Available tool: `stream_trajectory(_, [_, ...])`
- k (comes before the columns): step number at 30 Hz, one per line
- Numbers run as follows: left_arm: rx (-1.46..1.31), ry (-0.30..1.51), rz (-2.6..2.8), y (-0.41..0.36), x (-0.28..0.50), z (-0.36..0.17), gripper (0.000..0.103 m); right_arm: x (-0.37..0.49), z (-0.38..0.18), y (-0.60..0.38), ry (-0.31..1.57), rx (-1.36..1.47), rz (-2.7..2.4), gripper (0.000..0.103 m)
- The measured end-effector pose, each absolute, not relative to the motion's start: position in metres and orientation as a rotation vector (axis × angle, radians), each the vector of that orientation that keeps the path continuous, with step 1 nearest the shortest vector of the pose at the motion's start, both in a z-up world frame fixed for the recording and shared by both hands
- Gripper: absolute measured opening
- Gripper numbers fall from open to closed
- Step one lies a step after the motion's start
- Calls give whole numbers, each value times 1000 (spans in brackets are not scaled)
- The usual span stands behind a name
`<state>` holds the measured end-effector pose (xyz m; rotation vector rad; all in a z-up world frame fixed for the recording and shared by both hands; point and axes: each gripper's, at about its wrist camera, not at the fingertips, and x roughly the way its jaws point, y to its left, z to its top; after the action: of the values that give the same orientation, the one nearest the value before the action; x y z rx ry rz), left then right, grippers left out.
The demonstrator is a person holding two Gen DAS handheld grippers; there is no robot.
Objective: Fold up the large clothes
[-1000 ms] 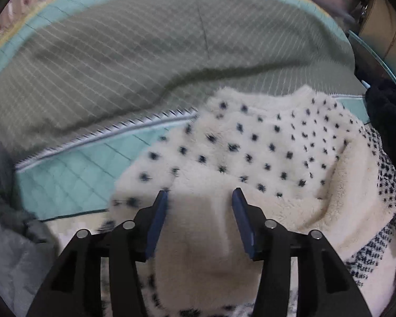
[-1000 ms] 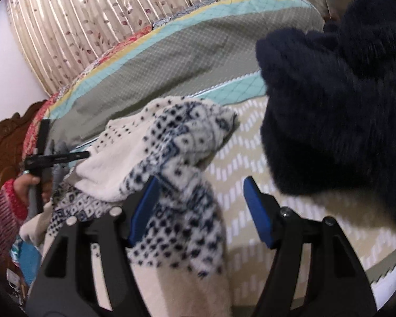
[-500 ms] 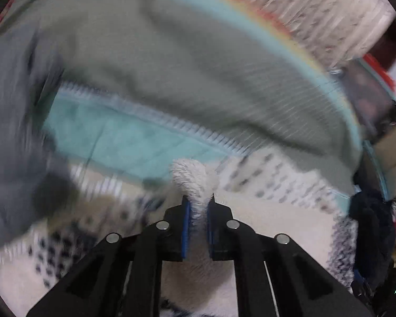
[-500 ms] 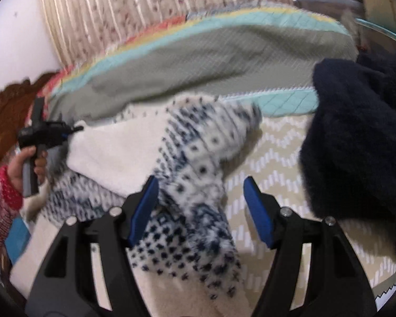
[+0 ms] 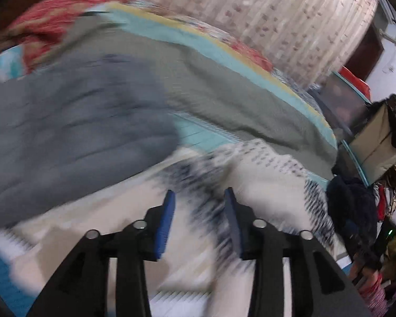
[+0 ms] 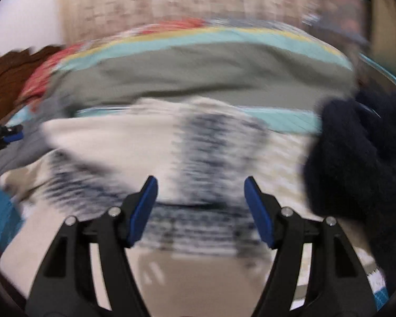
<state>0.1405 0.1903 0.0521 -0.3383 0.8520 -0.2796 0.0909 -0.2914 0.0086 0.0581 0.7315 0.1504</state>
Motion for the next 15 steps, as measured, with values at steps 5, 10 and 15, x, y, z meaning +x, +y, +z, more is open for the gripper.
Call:
stream_trajectory(5, [-511, 853, -51, 300, 50, 29, 71, 97, 17, -131, 756, -178, 510, 66])
stream_trajectory(10, [-566, 827, 69, 359, -17, 8, 72, 105, -7, 51, 774, -413, 809, 66])
stream_trajectory(15, [-666, 821, 94, 395, -53, -7, 72, 134, -35, 175, 867, -496, 876, 66])
